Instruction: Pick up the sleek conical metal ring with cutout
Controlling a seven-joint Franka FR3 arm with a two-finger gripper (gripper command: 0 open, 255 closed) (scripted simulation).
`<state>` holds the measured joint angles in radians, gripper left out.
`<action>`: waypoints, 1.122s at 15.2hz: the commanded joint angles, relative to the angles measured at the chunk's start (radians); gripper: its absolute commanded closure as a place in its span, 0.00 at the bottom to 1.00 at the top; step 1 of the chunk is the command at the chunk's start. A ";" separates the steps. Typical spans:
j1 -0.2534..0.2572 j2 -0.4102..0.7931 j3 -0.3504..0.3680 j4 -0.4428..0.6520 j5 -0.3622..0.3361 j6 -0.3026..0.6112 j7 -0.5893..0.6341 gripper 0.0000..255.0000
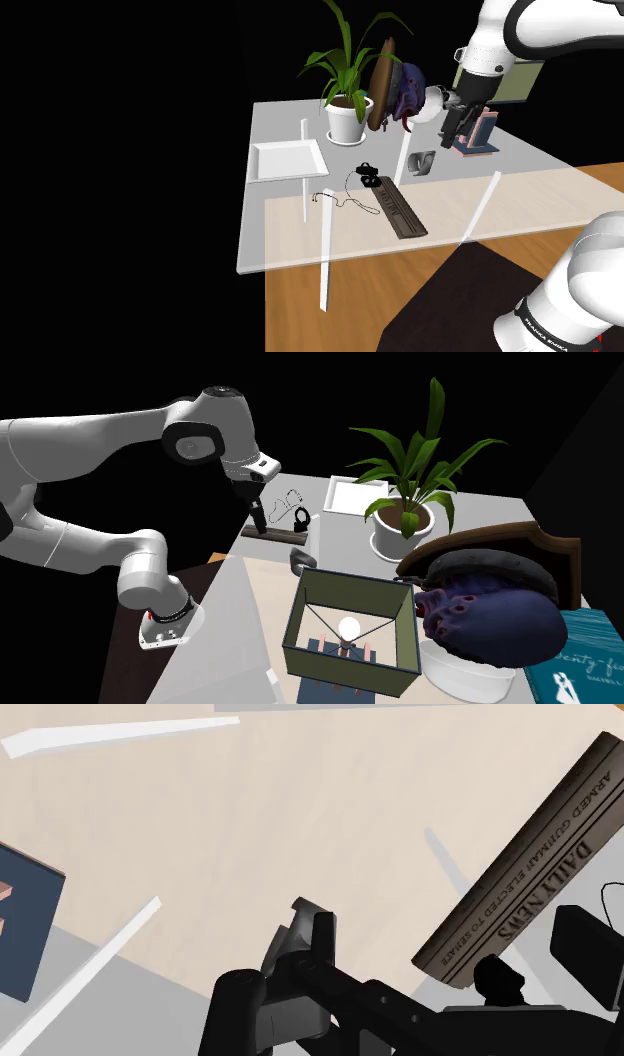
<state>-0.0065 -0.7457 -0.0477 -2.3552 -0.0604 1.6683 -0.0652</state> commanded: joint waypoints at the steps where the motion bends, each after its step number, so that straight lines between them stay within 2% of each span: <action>1: 0.000 0.000 0.000 0.000 0.000 0.000 0.000 0.00; 13: -0.127 0.539 -0.089 0.241 0.102 0.065 0.288 0.00; 17: -0.128 0.551 -0.091 0.211 0.104 0.105 0.288 0.00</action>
<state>-0.1337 -0.2011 -0.1369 -2.1396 0.0425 1.7629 0.2227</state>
